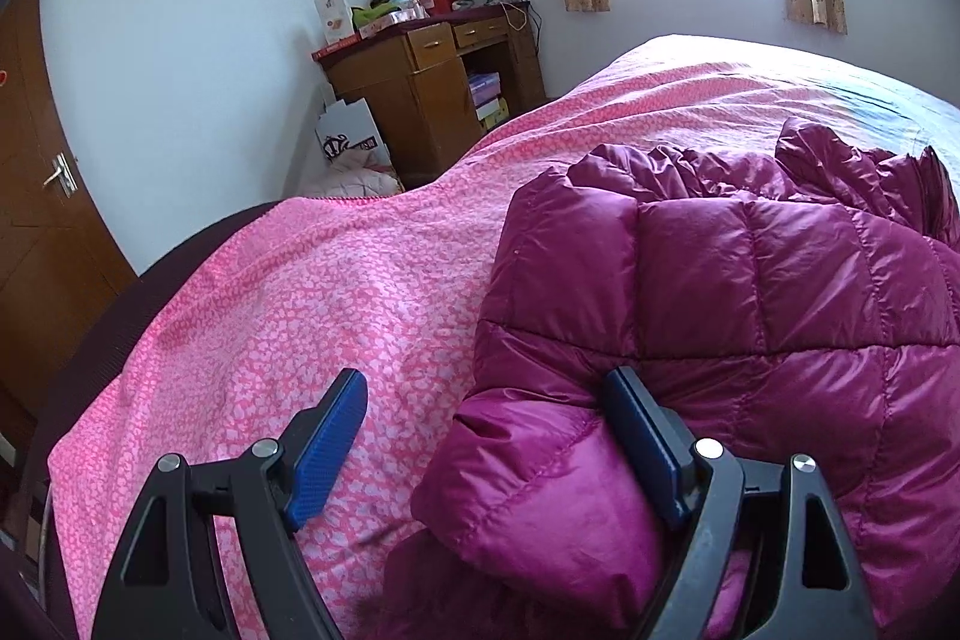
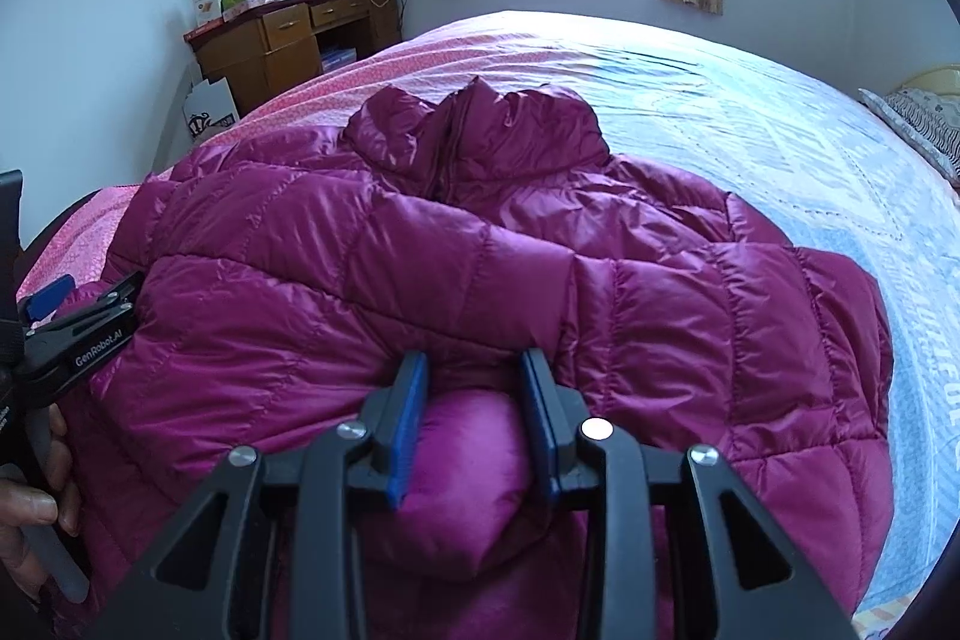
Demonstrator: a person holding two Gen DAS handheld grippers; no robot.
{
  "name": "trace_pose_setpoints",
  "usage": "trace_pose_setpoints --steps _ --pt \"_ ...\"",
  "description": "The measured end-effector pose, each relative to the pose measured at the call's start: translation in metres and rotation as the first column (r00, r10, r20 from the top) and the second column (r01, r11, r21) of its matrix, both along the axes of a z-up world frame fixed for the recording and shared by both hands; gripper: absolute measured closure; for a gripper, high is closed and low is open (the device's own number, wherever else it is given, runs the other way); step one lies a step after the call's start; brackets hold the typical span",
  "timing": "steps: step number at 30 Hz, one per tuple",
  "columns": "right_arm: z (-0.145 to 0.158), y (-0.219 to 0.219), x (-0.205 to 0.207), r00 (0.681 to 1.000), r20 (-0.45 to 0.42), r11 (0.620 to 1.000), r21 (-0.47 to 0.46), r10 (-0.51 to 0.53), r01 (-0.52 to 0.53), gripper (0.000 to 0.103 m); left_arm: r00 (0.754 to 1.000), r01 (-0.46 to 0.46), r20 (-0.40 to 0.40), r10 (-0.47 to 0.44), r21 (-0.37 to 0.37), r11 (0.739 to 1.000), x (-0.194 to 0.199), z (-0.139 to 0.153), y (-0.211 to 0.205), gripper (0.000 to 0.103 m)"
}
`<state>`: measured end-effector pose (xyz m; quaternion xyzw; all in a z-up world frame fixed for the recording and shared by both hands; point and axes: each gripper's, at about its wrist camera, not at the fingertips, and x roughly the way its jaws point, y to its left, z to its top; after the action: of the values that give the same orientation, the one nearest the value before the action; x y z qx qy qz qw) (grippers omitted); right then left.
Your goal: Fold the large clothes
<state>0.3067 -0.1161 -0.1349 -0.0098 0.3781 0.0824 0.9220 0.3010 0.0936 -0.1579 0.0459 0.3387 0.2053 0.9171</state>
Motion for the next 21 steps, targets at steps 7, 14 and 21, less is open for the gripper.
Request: trace_pose_setpoints --steps 7,14,21 --pt "0.017 -0.005 -0.004 0.999 -0.043 0.999 0.022 0.031 -0.031 0.046 0.996 0.060 -0.070 -0.063 -0.042 0.997 -0.013 0.027 0.003 0.021" --pt "0.085 -0.059 -0.028 0.997 0.071 0.993 0.118 -0.024 0.015 0.018 0.989 0.149 0.010 -0.150 -0.196 0.969 -0.027 0.081 0.008 0.021" --pt "0.122 -0.097 0.034 0.994 -0.021 0.956 0.271 -0.112 0.113 0.018 0.982 0.190 0.031 -0.188 -0.228 0.955 0.013 0.099 -0.019 0.021"
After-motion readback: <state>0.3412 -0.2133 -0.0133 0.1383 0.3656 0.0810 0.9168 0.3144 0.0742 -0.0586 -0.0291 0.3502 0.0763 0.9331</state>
